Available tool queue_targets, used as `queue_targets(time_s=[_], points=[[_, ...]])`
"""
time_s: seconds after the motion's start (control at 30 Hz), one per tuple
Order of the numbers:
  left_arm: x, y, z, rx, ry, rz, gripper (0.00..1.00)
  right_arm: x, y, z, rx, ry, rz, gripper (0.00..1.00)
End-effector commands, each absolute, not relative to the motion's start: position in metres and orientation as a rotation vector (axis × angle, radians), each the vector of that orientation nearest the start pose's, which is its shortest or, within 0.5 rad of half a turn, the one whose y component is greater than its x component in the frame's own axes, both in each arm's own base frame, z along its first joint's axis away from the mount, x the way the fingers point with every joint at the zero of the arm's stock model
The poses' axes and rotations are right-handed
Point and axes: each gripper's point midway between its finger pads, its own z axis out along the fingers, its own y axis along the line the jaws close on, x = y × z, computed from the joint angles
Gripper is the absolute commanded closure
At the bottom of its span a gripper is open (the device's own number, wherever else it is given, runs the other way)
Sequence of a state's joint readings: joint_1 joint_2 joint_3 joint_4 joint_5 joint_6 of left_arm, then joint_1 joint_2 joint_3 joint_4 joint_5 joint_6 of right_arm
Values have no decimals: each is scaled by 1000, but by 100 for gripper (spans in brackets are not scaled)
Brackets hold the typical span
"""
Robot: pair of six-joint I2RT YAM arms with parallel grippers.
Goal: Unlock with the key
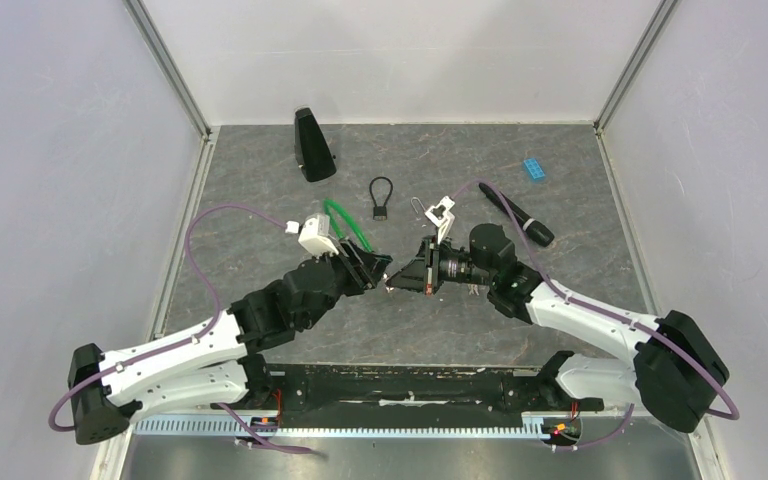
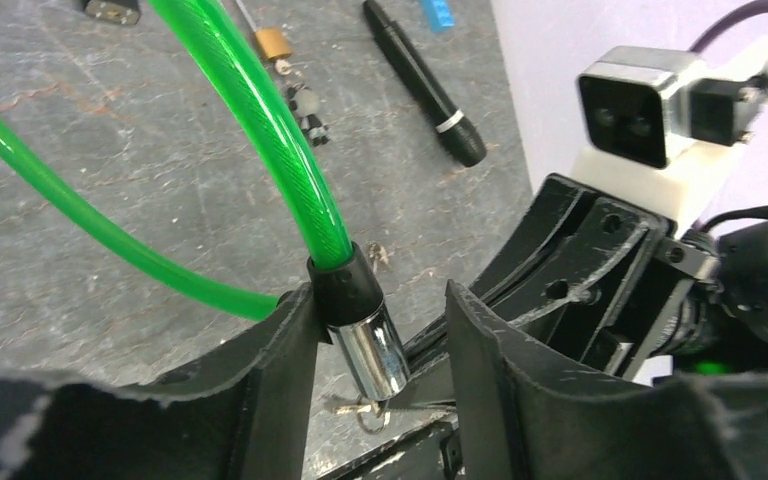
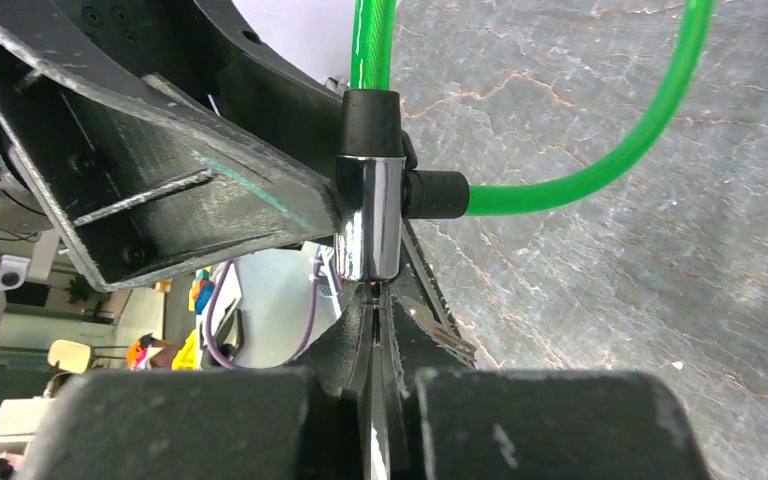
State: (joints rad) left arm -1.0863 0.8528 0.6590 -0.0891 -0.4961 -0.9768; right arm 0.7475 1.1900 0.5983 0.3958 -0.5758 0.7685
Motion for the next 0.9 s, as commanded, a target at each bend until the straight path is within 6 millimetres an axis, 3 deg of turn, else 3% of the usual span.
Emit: queue_targets(time_s=[0.0,0.07,0.27,0.37,0.63,0.87], points=[[191,-275,250,-273,1954,-1029,51,212,326,245,-438,1800,1411,100],[189,-277,249,-267,1971,-1028,59,214,325,243,-439,1809,1383,100],[187,-278,253,-297,1934,-1099,97,208,326,246,-399,1797,1453,100],[184,-277,263,-316,1872,-1184,98,203,325,248,-340,1783,1524,100],[173,-272,289,-363,1684,-1428,98,185,320,276,-217,1640,1768,100],[162,-276,313,-311,1550,-1581,98,176,314,284,-74,1612,1948,100]])
